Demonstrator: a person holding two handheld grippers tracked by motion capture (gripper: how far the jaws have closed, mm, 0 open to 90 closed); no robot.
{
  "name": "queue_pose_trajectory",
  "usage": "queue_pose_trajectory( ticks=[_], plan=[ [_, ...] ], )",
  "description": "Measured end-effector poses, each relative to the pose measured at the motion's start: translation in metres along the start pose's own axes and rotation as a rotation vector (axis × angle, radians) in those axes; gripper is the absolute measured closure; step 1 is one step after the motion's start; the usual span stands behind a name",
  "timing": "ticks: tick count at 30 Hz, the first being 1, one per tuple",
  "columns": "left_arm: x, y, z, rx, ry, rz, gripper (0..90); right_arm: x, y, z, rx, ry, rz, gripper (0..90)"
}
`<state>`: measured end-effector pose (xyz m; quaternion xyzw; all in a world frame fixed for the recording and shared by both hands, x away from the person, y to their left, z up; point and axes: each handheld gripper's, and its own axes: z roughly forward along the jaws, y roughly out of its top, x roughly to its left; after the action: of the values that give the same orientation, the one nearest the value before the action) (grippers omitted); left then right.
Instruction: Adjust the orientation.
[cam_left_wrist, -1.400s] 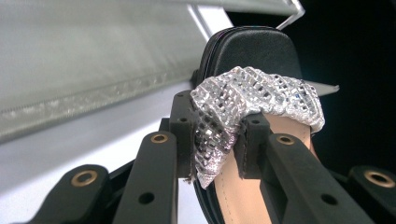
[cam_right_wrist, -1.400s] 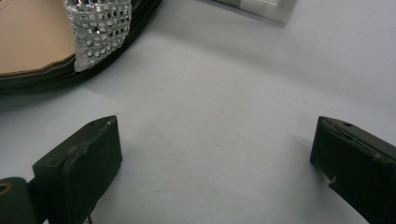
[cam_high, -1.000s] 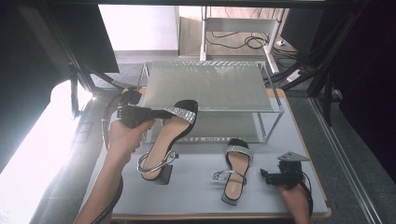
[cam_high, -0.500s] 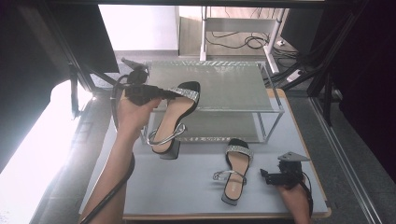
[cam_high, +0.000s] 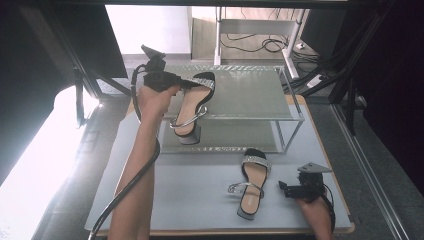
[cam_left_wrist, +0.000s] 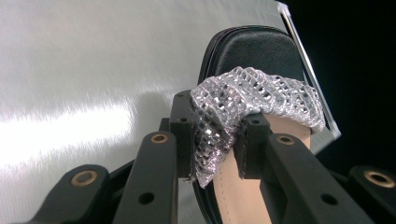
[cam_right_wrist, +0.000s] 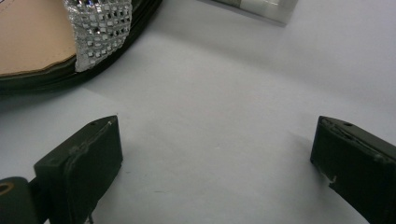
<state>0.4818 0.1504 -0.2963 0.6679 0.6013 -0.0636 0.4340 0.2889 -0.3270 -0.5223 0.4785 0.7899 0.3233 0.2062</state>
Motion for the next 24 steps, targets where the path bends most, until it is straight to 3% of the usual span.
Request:
queue_pose_trajectory(
  ticks=[13, 24],
  plan=[
    [0.01, 0.036, 0.016, -0.014, 0.049, -0.048, 72.9, 0.0, 0.0, 0.0, 0.001, 0.002, 0.003, 1.9],
    [0.024, 0.054, 0.034, -0.033, 0.073, -0.082, 72.8, 0.0, 0.0, 0.0, -0.003, -0.001, 0.0, 1.9]
  ],
)
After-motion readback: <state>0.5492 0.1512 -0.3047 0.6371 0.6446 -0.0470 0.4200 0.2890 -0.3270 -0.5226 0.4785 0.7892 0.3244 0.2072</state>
